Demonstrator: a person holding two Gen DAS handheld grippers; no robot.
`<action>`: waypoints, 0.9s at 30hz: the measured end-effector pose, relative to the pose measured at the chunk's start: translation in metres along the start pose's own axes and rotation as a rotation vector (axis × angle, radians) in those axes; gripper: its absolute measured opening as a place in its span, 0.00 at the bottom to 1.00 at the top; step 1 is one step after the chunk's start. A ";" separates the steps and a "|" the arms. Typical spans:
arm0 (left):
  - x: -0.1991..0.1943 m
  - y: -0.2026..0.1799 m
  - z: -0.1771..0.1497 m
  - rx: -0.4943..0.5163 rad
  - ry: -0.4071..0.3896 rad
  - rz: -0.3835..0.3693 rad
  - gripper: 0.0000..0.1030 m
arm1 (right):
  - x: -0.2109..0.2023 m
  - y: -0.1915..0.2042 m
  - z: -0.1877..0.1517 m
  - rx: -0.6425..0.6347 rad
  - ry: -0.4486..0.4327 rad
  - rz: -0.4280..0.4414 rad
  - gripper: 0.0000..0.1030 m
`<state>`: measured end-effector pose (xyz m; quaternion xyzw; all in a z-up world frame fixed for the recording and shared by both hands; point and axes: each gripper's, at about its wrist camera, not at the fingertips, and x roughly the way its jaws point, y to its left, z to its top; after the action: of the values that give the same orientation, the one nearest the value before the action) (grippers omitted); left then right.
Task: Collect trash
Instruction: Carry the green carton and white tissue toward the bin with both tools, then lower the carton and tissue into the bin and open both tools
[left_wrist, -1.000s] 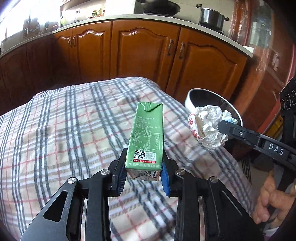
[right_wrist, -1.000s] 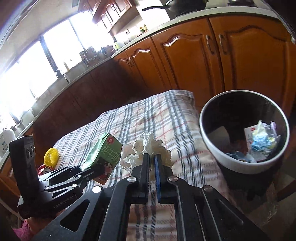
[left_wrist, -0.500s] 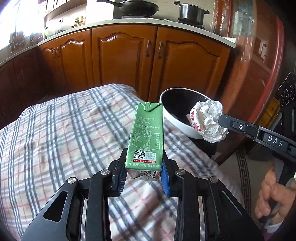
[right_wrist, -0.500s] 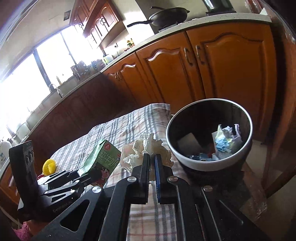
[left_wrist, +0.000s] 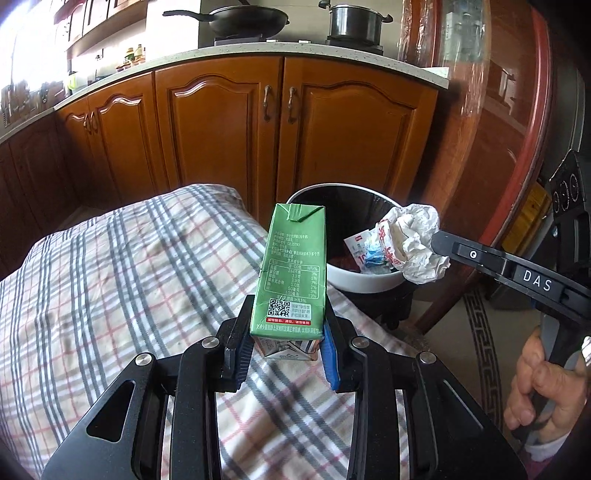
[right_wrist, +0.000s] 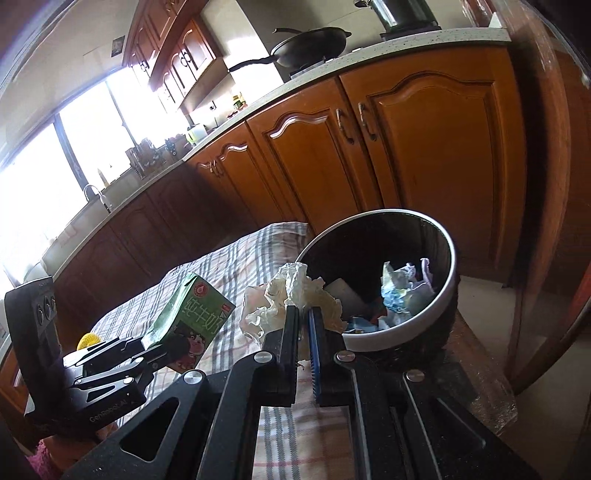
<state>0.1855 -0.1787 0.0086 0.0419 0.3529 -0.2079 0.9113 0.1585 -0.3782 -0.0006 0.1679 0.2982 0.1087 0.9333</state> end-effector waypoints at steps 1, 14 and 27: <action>0.001 -0.001 0.001 0.001 0.001 -0.003 0.28 | -0.001 -0.002 0.001 0.003 -0.003 -0.003 0.05; 0.017 -0.009 0.019 0.015 0.009 -0.030 0.28 | -0.004 -0.032 0.013 0.041 -0.027 -0.047 0.05; 0.037 -0.026 0.043 0.055 0.011 -0.041 0.28 | 0.007 -0.042 0.027 0.034 -0.029 -0.073 0.05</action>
<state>0.2267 -0.2248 0.0177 0.0607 0.3529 -0.2360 0.9034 0.1851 -0.4211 0.0008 0.1744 0.2925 0.0673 0.9378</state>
